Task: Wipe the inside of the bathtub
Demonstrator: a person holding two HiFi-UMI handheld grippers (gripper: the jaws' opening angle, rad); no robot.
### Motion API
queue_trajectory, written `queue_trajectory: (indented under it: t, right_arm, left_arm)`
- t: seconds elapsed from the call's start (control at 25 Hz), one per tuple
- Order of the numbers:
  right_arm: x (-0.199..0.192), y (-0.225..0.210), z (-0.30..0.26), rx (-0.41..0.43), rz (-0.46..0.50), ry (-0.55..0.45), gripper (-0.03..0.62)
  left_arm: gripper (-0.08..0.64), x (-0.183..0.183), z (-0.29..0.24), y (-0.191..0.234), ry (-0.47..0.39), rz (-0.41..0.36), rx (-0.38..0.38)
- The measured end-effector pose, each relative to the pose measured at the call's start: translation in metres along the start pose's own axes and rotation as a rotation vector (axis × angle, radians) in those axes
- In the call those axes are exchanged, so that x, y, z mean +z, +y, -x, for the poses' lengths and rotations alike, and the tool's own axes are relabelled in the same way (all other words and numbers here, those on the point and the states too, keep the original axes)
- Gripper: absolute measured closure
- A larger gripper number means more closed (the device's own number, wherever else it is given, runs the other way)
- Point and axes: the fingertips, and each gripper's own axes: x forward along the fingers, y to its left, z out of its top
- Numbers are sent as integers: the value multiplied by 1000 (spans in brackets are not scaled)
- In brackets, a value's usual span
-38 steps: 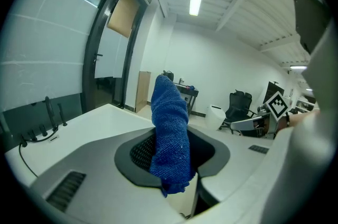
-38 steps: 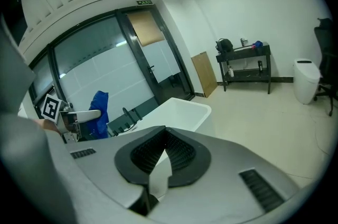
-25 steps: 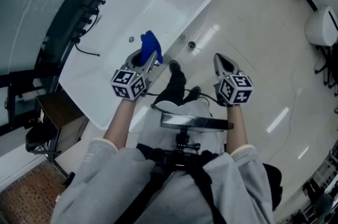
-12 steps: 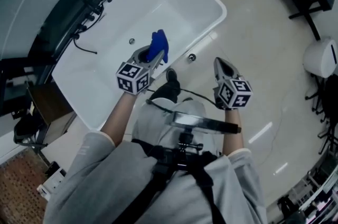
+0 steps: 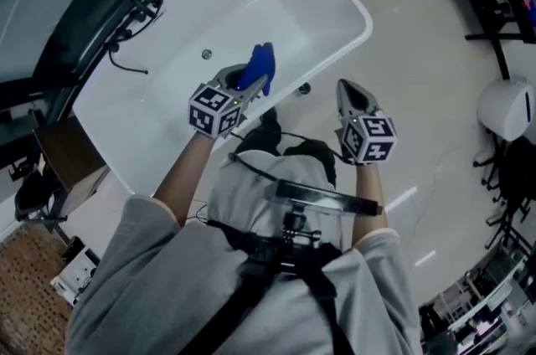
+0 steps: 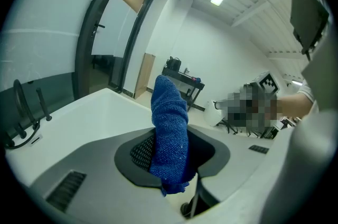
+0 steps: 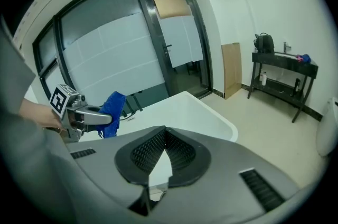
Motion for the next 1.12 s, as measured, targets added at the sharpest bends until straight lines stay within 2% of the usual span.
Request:
queue_trajectory:
  t: [0.28,0.44,0.68,0.92,1.12]
  right_arm:
    - [1,-19,-50,63,116,102,583]
    - [-4,-28,-90,152,218,151,583]
    - [-38,-38,-162,334,331,234,583]
    - [-72,-67,-213,392,381,286,583]
    - [-102,-78,-244,458,402,315,583]
  left_arm:
    - [430,-17,-40,9,95,12,-42]
    - [430,-39,-70,18,150,25,-37]
    - [430,-93,-123,35,216,101,-36]
    - [430,-155,-185,43,310,152,-92]
    - [433,-207,-228,52,404,170,-196]
